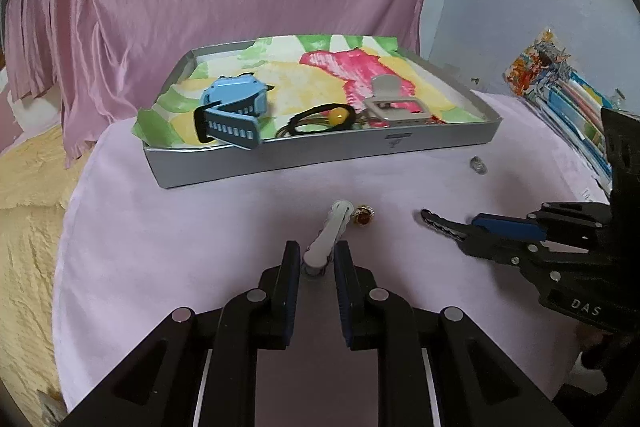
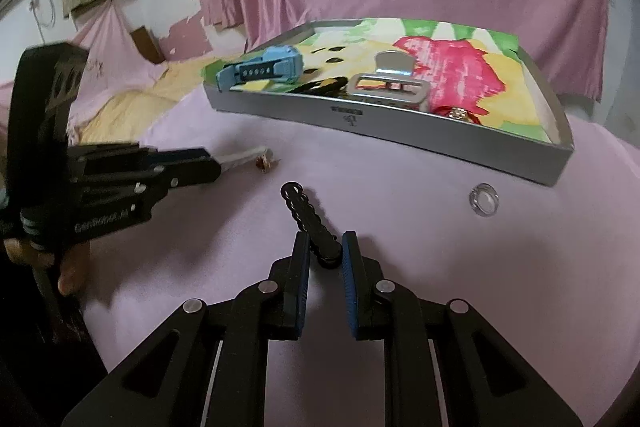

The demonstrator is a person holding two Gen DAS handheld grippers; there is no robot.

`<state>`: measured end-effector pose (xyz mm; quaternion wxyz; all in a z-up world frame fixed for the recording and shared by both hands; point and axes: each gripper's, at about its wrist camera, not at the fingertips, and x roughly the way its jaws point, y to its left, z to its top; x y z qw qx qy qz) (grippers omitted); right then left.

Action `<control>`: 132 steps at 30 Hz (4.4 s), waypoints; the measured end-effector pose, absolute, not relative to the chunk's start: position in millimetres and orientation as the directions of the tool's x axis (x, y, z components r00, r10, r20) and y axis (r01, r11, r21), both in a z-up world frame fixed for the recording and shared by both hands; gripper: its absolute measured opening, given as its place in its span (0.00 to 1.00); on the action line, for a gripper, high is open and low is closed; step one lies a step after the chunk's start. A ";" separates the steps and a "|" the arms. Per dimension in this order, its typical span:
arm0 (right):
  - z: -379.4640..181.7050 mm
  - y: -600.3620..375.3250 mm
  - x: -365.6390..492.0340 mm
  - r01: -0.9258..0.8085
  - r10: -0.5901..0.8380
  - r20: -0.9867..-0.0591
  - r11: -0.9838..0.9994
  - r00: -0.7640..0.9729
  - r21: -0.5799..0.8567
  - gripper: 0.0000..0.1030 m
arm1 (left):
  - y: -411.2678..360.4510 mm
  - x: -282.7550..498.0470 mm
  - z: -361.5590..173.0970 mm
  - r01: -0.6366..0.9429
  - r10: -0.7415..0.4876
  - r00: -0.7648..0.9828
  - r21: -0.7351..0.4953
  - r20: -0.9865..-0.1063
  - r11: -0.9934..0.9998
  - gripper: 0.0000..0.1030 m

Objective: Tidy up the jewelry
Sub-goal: 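Grasp the white hair clip with the left tool while the right tool grasps the black bead bracelet, then lower the white clip into the tray with the left tool while the right tool drops the bead bracelet there, then withdraw both open tools from the tray toward the last two items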

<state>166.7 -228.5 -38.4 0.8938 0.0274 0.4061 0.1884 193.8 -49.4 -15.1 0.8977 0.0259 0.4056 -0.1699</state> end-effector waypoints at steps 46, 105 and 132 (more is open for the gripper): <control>-22.5 -269.5 275.7 -0.120 0.123 -0.708 0.991 0.696 0.055 0.14 | -87.5 274.2 4.1 0.172 -0.217 0.709 -0.134 -0.671 0.976 0.16; 7.8 -304.1 75.1 -0.050 0.080 -0.276 0.992 0.958 0.112 0.96 | -56.7 114.5 23.5 0.202 -0.228 0.897 -0.108 -0.379 0.973 1.00; -16.3 -309.6 121.1 -0.062 0.128 -0.516 0.988 0.847 0.144 0.96 | -60.9 144.1 -1.5 0.146 -0.194 0.797 -0.129 -0.573 0.981 1.00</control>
